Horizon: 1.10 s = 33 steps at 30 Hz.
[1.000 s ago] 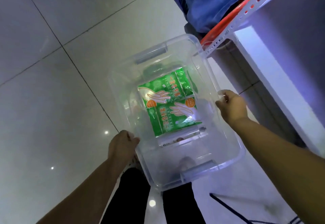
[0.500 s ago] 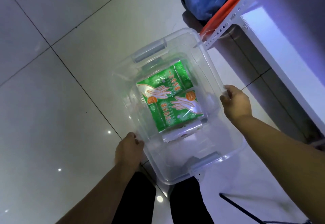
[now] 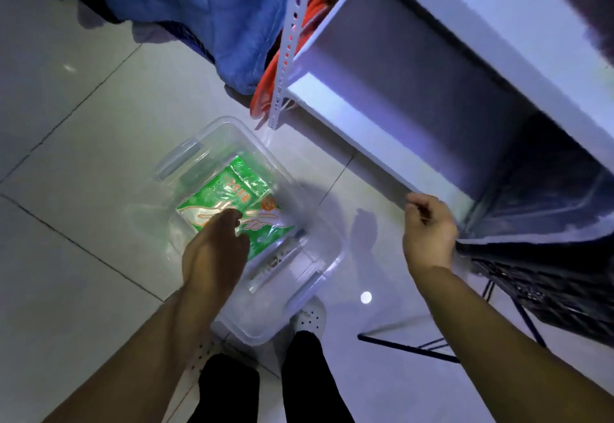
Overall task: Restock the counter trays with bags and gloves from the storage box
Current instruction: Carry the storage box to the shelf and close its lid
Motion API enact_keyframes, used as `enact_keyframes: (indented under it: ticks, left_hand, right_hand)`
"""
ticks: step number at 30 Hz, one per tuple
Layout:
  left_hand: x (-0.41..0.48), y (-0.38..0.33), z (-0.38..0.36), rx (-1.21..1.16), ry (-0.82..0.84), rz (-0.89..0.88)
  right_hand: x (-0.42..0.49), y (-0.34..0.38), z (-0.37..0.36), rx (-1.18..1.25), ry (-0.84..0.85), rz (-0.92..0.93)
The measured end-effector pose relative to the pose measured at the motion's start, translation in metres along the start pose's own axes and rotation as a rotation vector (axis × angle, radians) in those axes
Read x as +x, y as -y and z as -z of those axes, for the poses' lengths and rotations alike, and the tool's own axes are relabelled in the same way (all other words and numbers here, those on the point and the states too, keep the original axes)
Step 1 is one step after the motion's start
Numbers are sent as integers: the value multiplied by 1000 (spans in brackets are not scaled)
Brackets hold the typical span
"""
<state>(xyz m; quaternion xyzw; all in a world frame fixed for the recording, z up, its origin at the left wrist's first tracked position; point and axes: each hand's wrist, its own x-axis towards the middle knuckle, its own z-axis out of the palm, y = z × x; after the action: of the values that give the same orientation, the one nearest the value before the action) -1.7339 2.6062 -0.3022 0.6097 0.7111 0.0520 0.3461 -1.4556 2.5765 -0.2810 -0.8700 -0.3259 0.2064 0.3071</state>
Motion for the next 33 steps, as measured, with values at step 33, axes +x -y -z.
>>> enact_keyframes:
  ticks: [33]
  left_hand:
    - [-28,-114,65,162,243,-487]
  right_hand:
    - [-39,55,93,-152,-108,108]
